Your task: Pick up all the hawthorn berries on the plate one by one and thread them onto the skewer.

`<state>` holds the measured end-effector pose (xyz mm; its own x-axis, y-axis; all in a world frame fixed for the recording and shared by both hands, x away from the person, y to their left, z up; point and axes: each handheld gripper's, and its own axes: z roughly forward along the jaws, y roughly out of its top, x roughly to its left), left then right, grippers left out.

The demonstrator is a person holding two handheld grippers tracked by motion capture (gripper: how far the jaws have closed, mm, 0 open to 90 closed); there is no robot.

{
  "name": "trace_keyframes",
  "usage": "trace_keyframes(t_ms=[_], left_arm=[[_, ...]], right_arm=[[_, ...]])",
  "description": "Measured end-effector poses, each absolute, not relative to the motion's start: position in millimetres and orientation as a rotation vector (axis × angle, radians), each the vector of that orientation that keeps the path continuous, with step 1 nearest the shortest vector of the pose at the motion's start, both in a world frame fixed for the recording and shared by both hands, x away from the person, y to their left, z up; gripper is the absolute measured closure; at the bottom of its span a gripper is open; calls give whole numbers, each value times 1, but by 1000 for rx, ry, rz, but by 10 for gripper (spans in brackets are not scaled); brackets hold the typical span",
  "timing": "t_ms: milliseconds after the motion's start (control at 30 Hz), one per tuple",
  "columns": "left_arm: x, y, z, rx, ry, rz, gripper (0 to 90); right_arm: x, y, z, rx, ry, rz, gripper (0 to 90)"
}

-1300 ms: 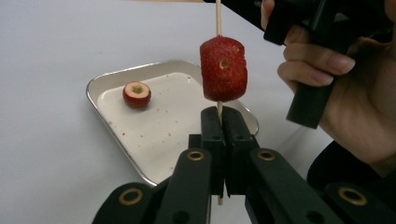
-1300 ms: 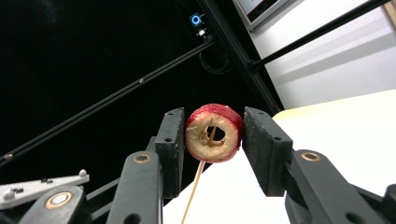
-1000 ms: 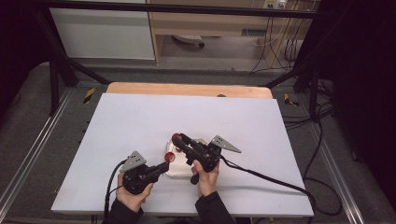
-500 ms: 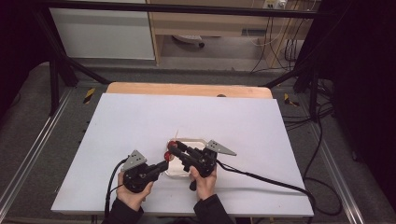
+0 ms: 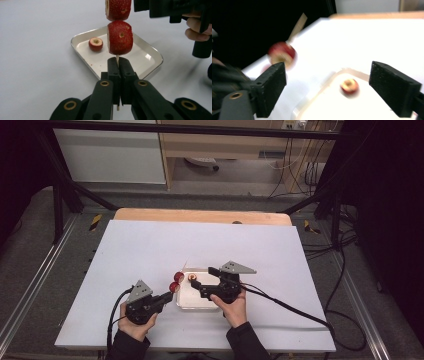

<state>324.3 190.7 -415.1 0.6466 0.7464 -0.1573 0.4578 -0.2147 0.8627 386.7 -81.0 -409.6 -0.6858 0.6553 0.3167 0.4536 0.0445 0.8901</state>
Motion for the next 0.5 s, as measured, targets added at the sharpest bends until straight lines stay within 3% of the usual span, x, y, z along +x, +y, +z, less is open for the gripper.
trace_keyframes(t_ms=[500], left_arm=[[328,208,-421,1903,969,396,882]], right_arm=[[419,-82,-399,1108,2503,1257,92]])
